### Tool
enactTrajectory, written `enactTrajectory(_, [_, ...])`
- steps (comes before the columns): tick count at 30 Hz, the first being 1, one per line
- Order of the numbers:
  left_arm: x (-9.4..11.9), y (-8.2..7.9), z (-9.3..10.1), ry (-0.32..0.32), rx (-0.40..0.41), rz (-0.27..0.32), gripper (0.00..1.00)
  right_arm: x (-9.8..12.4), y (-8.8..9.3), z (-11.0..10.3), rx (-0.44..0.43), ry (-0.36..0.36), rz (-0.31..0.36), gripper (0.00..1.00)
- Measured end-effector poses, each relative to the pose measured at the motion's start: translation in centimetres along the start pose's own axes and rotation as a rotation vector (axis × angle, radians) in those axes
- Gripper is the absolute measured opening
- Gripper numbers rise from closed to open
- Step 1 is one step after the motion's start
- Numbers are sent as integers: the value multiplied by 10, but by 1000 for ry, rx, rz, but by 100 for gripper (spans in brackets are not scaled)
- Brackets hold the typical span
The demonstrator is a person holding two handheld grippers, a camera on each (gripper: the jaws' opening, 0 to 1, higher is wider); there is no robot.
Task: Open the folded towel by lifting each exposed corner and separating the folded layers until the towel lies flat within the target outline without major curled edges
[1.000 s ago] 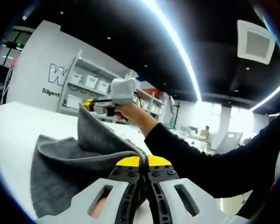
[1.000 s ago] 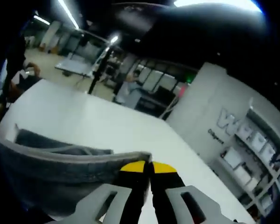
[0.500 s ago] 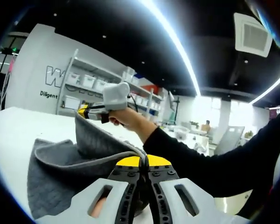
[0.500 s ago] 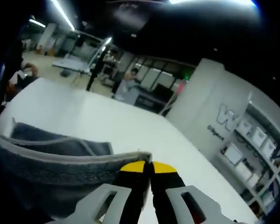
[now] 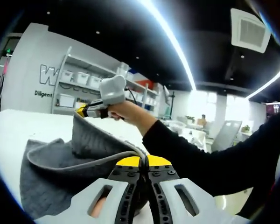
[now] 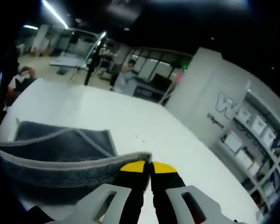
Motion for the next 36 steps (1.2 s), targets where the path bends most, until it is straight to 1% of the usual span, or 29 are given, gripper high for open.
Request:
enactTrajectory(3, [-4, 0, 2, 6, -13, -7, 1, 3, 5, 4, -4, 2, -1, 0])
enactTrajectory(4, [-5, 0, 2, 9, -32, -14, 1, 4, 6, 5, 2, 6, 3, 0])
enactTrajectory(7, [-9, -1, 3, 4, -58, -26, 1, 6, 7, 9, 18, 35, -22, 0])
enactTrajectory(9, [-11, 0, 2, 6, -60, -35, 1, 7, 8, 9, 41, 46, -28, 0])
enactTrajectory(10, [-12, 0, 3, 8, -63, -40, 1, 7, 9, 9, 59, 50, -35, 0])
enactTrajectory(11, [-13, 0, 3, 8, -68, -44, 1, 6, 11, 10, 114, 55, -42, 0])
enactTrajectory(12, [-15, 2, 4, 2, -94, -55, 1, 5, 12, 10, 140, 57, -37, 0])
enactTrajectory(13, [-18, 4, 5, -2, -106, -61, 1, 4, 14, 10, 134, 57, -36, 0])
enactTrajectory(16, [-23, 6, 5, 5, -95, -70, 1, 5, 17, 14, 144, 61, -42, 0])
enactTrajectory(20, [-30, 8, 5, 13, -87, -78, 1, 12, 15, 22, 126, 89, -35, 0])
enactTrajectory(24, [-40, 11, 10, 33, -81, -88, 1, 15, 12, 21, 118, 82, -27, 0])
enactTrajectory(28, [-48, 13, 13, 40, -93, -97, 1, 13, 18, 22, 97, 73, -38, 0])
enactTrajectory(32, [-54, 16, 13, 41, -101, -109, 1, 10, 24, 23, 91, 75, -70, 0])
enactTrajectory(36, [-58, 18, 12, 36, -113, -118, 1, 6, 37, 25, 99, 86, -134, 0])
Point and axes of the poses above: the point that each gripper's makers call its tool centre point, and the gripper's own axes: x roughly backward along the fingers, z roughly to its right, y roughly out of its underside, the point moved 6 cm from there along x, roughly backward along the fingers, and after that the axes turned 6 degrees about -z, right-handed, at the moved point
